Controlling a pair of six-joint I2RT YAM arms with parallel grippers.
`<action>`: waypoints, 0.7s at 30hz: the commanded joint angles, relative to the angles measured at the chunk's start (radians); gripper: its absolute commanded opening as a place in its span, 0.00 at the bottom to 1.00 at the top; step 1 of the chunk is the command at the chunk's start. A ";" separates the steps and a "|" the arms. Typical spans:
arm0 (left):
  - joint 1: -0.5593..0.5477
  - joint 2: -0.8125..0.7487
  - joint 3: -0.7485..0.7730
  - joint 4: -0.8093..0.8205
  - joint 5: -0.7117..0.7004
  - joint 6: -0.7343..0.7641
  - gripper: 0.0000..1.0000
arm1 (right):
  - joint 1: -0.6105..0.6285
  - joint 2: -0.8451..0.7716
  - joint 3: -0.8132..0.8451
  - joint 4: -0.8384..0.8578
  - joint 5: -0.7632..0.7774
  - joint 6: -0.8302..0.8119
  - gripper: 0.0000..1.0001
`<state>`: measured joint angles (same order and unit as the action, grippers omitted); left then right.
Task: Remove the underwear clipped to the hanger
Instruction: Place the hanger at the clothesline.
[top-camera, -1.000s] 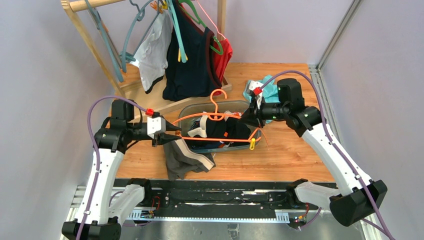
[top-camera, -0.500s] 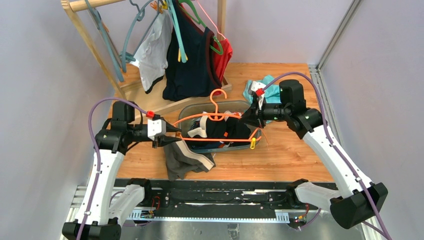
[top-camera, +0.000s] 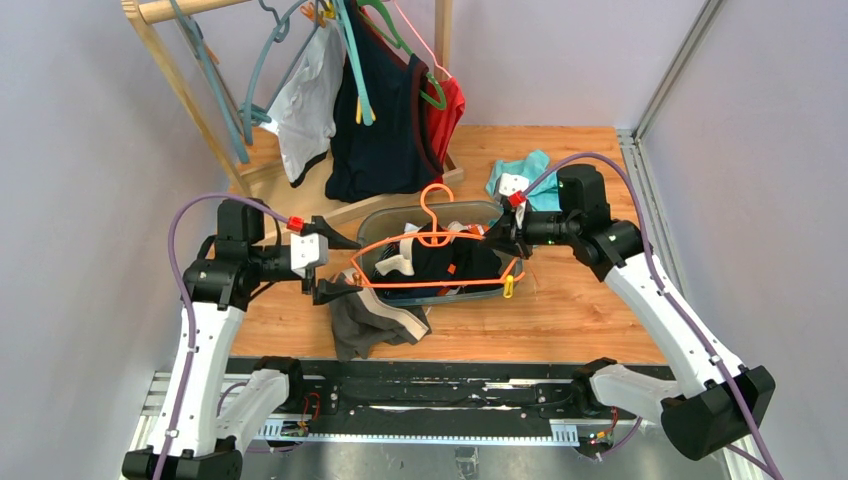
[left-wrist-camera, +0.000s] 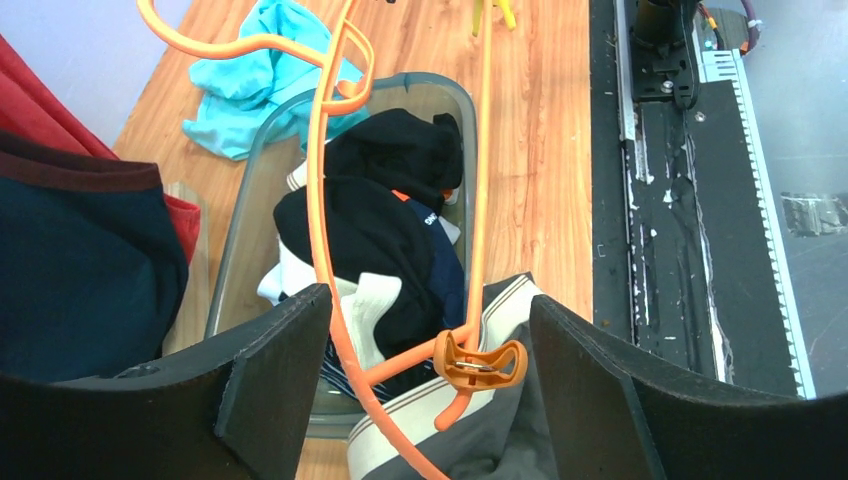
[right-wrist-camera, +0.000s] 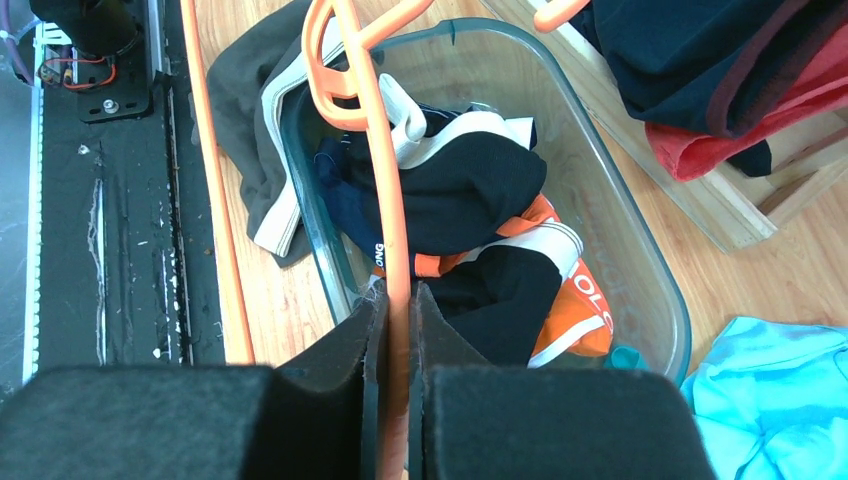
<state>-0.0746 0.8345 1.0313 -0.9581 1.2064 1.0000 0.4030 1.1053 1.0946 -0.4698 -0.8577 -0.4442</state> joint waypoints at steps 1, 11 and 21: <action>-0.005 -0.003 0.049 -0.005 0.016 -0.036 0.78 | -0.010 -0.018 -0.003 0.005 -0.027 -0.064 0.01; -0.005 0.037 0.108 0.092 -0.166 -0.370 0.79 | 0.021 -0.048 -0.007 0.017 -0.027 -0.139 0.01; -0.015 0.108 0.089 0.165 -0.248 -0.733 0.73 | 0.098 -0.030 0.046 0.028 0.037 -0.173 0.01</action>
<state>-0.0757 0.9394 1.1210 -0.8280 0.9703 0.4149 0.4713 1.0721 1.0897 -0.4686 -0.8368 -0.5888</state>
